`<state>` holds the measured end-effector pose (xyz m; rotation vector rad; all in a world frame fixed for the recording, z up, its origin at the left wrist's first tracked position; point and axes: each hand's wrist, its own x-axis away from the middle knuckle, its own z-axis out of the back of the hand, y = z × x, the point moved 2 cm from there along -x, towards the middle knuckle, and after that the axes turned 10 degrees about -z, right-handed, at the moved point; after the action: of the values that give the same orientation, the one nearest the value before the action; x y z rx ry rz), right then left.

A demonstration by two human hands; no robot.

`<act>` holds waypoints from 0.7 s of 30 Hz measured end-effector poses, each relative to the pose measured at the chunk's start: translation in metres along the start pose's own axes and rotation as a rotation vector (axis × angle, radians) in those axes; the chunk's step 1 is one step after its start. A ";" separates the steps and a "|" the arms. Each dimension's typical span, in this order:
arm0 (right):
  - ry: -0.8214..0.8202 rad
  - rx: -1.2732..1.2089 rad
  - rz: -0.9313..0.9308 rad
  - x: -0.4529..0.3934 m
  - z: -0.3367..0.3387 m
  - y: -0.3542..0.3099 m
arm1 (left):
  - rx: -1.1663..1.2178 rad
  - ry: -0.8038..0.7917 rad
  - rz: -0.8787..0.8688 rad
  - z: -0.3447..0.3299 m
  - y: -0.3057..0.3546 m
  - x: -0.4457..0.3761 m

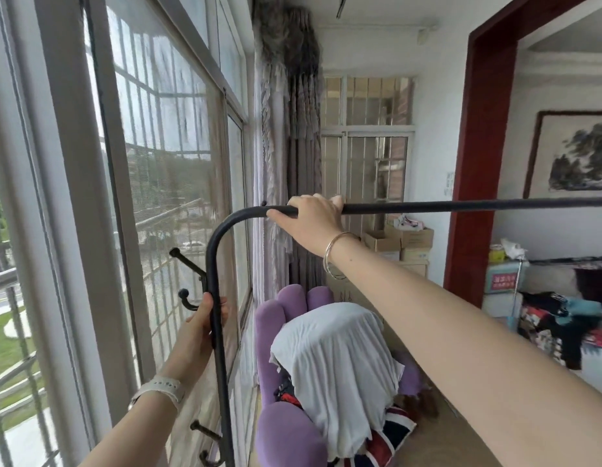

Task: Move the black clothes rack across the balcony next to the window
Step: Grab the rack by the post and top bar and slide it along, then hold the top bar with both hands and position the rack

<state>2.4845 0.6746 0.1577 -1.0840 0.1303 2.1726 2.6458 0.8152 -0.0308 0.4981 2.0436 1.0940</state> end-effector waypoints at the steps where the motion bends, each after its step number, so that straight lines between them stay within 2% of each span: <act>1: -0.042 0.010 -0.010 0.000 0.004 -0.001 | -0.027 0.005 0.001 0.001 -0.001 -0.001; 4: -0.155 0.065 -0.042 0.001 0.015 0.001 | -0.070 0.033 0.000 -0.003 -0.001 -0.001; 7: -0.247 0.075 -0.041 0.006 0.013 -0.010 | -0.076 0.148 0.057 0.005 0.000 -0.014; 9: -0.276 0.055 -0.056 0.009 0.019 -0.009 | -0.070 0.146 0.151 -0.001 0.001 -0.019; 11: -0.302 0.022 -0.072 0.009 0.026 -0.009 | -0.067 0.132 0.164 0.000 0.001 -0.016; 13: -0.295 0.021 -0.075 0.012 0.031 -0.011 | -0.089 0.082 0.109 -0.002 0.009 0.000; 15: -0.288 -0.035 -0.061 0.014 0.038 -0.008 | -0.069 0.099 0.065 0.002 0.010 0.011; 18: -0.280 -0.162 -0.066 0.016 0.045 0.006 | -0.054 0.114 0.090 -0.009 0.024 0.016; 21: -0.251 -0.108 -0.077 0.019 0.049 0.022 | -0.081 0.138 0.120 -0.019 0.030 0.020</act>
<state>2.4305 0.6871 0.1705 -0.8506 -0.1415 2.2454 2.6179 0.8344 -0.0074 0.5229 2.0996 1.3099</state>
